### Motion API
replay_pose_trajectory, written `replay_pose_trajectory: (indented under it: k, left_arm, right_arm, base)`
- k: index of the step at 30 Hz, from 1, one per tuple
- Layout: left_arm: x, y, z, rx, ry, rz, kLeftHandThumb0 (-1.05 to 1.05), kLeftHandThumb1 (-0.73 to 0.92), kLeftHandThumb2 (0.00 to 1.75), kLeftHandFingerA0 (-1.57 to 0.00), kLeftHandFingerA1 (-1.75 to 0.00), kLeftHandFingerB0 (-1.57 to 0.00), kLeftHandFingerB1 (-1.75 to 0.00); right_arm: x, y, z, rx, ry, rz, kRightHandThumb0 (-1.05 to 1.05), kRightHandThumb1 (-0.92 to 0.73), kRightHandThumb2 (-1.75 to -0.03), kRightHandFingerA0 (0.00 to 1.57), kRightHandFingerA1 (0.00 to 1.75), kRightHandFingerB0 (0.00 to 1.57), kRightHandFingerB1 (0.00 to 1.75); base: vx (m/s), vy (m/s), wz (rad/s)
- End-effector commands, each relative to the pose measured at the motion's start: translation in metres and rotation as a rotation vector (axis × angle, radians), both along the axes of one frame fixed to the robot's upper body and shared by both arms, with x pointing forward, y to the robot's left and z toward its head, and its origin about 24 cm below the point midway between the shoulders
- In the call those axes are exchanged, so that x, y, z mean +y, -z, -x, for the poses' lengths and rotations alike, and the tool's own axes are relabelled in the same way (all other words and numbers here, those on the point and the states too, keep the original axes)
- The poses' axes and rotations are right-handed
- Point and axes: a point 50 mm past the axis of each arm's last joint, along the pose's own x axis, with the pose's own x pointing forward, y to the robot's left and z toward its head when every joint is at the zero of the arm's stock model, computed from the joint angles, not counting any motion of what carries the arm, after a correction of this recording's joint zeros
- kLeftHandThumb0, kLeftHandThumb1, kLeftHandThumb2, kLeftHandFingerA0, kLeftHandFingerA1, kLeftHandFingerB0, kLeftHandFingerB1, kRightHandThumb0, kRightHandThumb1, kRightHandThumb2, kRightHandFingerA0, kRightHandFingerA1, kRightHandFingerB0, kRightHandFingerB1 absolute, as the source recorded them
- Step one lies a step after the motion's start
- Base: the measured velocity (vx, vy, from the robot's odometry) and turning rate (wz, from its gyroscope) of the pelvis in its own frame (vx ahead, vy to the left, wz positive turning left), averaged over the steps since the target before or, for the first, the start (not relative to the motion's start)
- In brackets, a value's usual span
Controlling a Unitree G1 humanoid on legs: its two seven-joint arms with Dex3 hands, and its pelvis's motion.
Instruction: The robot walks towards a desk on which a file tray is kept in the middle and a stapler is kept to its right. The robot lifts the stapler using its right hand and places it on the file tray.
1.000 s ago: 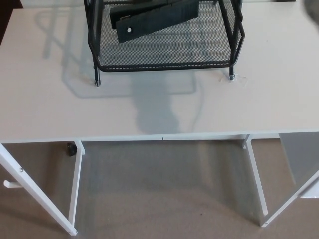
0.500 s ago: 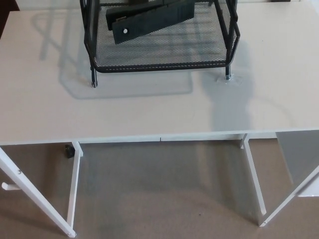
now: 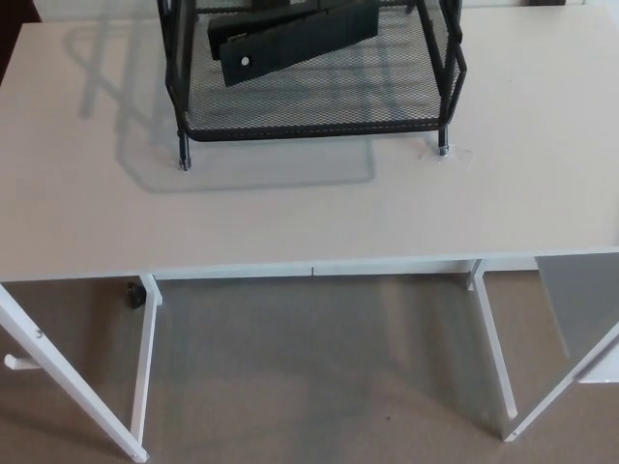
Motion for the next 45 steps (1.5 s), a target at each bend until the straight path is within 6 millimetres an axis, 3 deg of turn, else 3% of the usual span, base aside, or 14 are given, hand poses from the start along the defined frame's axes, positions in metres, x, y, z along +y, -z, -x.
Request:
replay_pose_trajectory:
  k: [1,2,5,7,9,12,16,20,24,30,31,39,40,45]
  left_arm:
    - [0.013,-0.013,-0.003,-0.022,0.002,-0.049,-1.05,0.6,1.25,-0.7,-1.16,-0.56,-1.09]
    - [0.014,-0.013,-0.003,-0.022,0.002,-0.049,-1.05,0.47,1.45,-0.83,-1.19,-0.22,-0.86]
    - [0.01,-0.008,0.002,-0.037,-0.04,-0.02,-1.05,0.55,1.36,-0.69,-1.13,-0.51,-1.04]
    - [0.013,-0.01,0.003,-0.029,-0.05,-0.03,-1.05,0.45,1.44,-0.81,-1.19,-0.15,-0.85]
    - [0.014,-0.01,0.004,-0.018,-0.048,-0.05,-1.05,0.55,1.33,-0.73,-1.11,-0.52,-1.01]
    - [0.013,-0.009,0.007,-0.009,-0.039,-0.054,-1.05,0.48,1.45,-0.97,-1.24,-0.2,-0.85]
    - [0.014,-0.008,0.014,0.008,-0.037,-0.059,-1.05,0.48,1.45,-0.81,-1.15,-0.13,-0.81]
    - [0.016,-0.011,0.008,0.001,-0.02,-0.074,-1.05,0.52,1.46,-0.8,-1.12,-0.12,-0.78]
    - [0.016,-0.014,-0.006,-0.016,-0.014,-0.083,-1.05,0.48,1.44,-0.86,-1.16,-0.25,-0.84]
    - [0.017,-0.014,-0.002,0.004,-0.008,-0.096,-1.05,0.51,1.33,-0.74,-1.07,-0.57,-0.99]
    - [0.016,-0.013,0.0,0.005,-0.004,-0.097,-1.05,0.5,1.46,-0.89,-1.17,-0.23,-0.83]
    - [0.014,-0.009,0.005,0.011,-0.006,-0.095,-1.04,0.5,1.45,-0.89,-1.16,-0.13,-0.78]
    - [0.014,-0.009,0.005,0.014,0.005,-0.102,-1.05,0.53,1.32,-0.76,-1.07,-0.56,-0.99]
    - [0.014,-0.01,0.005,0.02,0.014,-0.101,-1.05,0.54,1.31,-0.73,-1.05,-0.53,-0.98]
  right_arm:
    - [-0.006,0.105,0.185,-0.249,0.892,-1.019,-0.29,-0.64,-0.58,0.62,1.02,0.08,0.25]
    - [-0.002,0.113,0.186,-0.27,0.897,-1.047,-0.26,-0.64,-0.59,0.58,1.13,0.06,0.25]
    - [0.022,0.151,0.204,-0.199,0.986,-1.003,-0.25,-0.62,-0.6,0.59,1.41,0.18,0.29]
    - [0.034,0.166,0.212,-0.12,0.977,-1.032,-0.22,-0.46,-0.91,0.69,1.04,0.0,0.44]
    - [0.046,0.188,0.229,0.113,0.937,-0.953,-0.25,-0.42,-0.91,0.67,0.84,0.0,0.45]
    - [0.049,0.205,0.243,0.439,0.921,-0.892,-0.47,-0.6,-0.58,0.84,1.1,0.51,0.52]
    - [0.061,0.202,0.251,0.458,0.963,-0.955,-0.33,-0.52,-0.56,0.57,0.84,0.6,0.49]
    - [0.064,0.203,0.247,0.553,0.728,-0.875,-0.34,-0.54,-0.57,0.17,0.44,0.13,0.29]
    - [0.07,0.2,0.239,0.576,0.613,-0.951,-0.21,-0.37,-0.86,0.57,0.75,0.03,0.45]
    - [0.076,0.205,0.236,0.775,0.278,-0.866,-0.41,-0.64,-0.59,0.49,0.54,0.34,0.36]
    - [0.076,0.209,0.234,0.843,0.206,-0.809,-0.5,-0.51,-0.83,0.43,0.58,0.36,0.5]
    - [0.076,0.202,0.233,0.877,0.112,-0.815,-0.44,-0.66,-0.58,0.48,0.56,0.33,0.36]
    - [0.075,0.203,0.233,0.878,0.114,-0.817,-0.5,-0.51,-0.82,0.46,0.64,0.25,0.47]
    - [0.074,0.21,0.232,0.875,0.135,-0.795,-0.43,-0.63,-0.58,0.56,0.56,0.37,0.36]
  base:
    - [0.0,0.0,0.0]
    - [0.0,0.0,0.0]
    - [0.0,0.0,0.0]
    - [0.0,0.0,0.0]
    - [0.0,0.0,0.0]
    - [0.0,0.0,0.0]
    - [0.0,0.0,0.0]
    - [0.0,0.0,0.0]
    - [0.0,0.0,0.0]
    - [0.0,0.0,0.0]
    - [0.0,0.0,0.0]
    - [0.0,0.0,0.0]
    - [0.0,0.0,0.0]
    - [0.0,0.0,0.0]
